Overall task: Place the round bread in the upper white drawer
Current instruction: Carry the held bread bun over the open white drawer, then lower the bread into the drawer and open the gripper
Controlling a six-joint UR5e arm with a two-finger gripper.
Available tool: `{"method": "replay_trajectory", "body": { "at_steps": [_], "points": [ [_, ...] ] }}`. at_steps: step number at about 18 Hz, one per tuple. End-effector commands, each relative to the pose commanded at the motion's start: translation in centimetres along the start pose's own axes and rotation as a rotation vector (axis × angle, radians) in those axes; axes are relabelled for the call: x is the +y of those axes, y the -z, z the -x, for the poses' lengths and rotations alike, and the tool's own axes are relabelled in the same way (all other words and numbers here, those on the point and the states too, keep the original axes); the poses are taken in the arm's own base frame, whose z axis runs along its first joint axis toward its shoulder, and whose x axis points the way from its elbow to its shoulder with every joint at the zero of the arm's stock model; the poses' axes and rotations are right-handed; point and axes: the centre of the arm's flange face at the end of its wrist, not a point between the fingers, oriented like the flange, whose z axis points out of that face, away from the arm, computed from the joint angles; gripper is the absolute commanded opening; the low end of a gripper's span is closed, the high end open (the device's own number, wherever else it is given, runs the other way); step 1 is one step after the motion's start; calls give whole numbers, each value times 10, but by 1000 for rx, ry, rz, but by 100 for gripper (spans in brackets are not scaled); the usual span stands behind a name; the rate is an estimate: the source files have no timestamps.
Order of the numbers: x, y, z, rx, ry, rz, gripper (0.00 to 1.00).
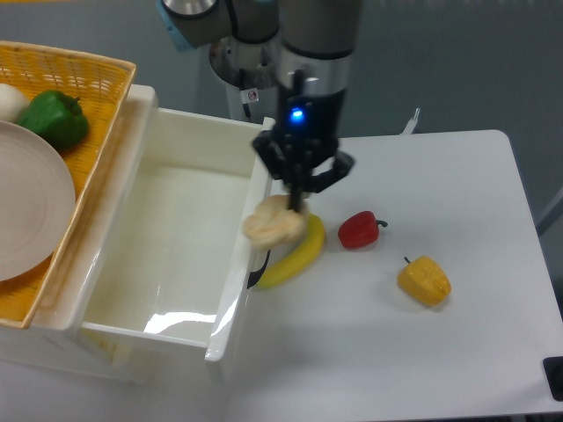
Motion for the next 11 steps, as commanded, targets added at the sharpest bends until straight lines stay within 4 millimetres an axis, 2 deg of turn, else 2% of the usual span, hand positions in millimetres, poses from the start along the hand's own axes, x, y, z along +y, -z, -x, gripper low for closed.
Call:
{"method": "replay_trajectory", "body": {
  "at_steps": [2, 4, 5, 7, 9, 11],
  "points": [
    [-6, -4, -21, 17, -29, 6, 6],
    [-4, -8, -29, 28, -36, 11, 13],
    [-5, -12, -34, 35, -43, 15, 20],
    [-10, -16, -47, 50, -64, 17, 42],
    [-9, -19, -49, 53, -63, 21, 48],
    [-9, -21, -50, 59, -62, 20, 64]
  ]
}}
